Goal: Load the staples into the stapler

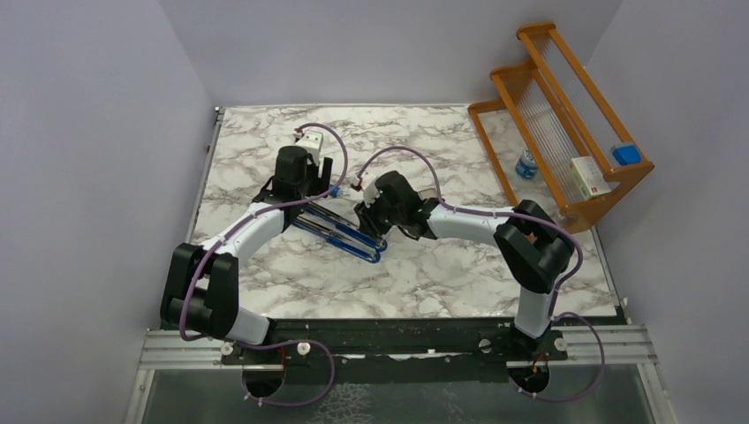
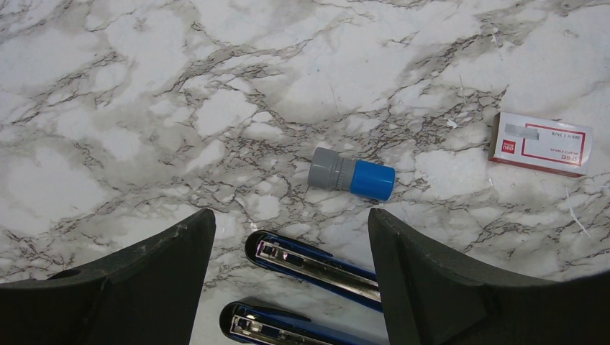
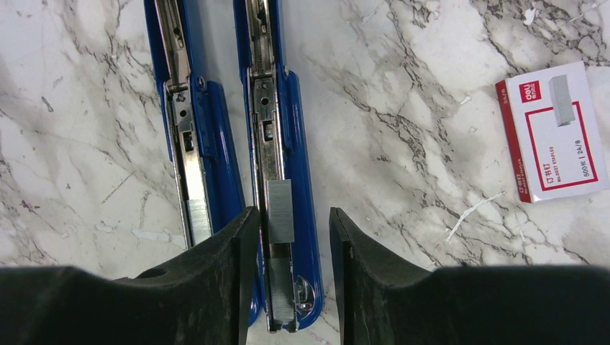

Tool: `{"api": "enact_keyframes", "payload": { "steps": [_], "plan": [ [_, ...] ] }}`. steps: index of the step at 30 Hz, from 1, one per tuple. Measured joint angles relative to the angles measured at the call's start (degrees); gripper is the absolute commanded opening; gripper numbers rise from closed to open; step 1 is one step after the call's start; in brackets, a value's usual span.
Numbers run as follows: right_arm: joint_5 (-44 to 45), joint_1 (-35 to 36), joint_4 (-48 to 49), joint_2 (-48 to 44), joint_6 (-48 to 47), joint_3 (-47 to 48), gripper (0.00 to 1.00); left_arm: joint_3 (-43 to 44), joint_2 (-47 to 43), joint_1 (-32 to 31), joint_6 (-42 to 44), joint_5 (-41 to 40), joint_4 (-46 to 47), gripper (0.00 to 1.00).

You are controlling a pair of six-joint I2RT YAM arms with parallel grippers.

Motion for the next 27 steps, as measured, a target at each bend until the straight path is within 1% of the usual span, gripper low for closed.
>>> {"api": "enact_keyframes", "payload": {
  "steps": [9, 15, 27],
  "plan": [
    [1.77, -0.02, 2.91, -0.70, 1.88, -0.11, 0.45, -0.02, 0.00, 0.00, -0.11, 0.02, 0.00, 0.81],
    [2.34, -0.13, 2.36, 1.73, 2.21, 4.02, 0.45, -0.02, 0.00, 0.15, -0.13, 0.04, 0.00, 0.81],
    [2.29, -0.17, 1.36, 5.55, 2.58, 6.40, 0.45, -0.02, 0.00, 0.26, -0.13, 0.07, 0.02, 0.81]
  ]
}}
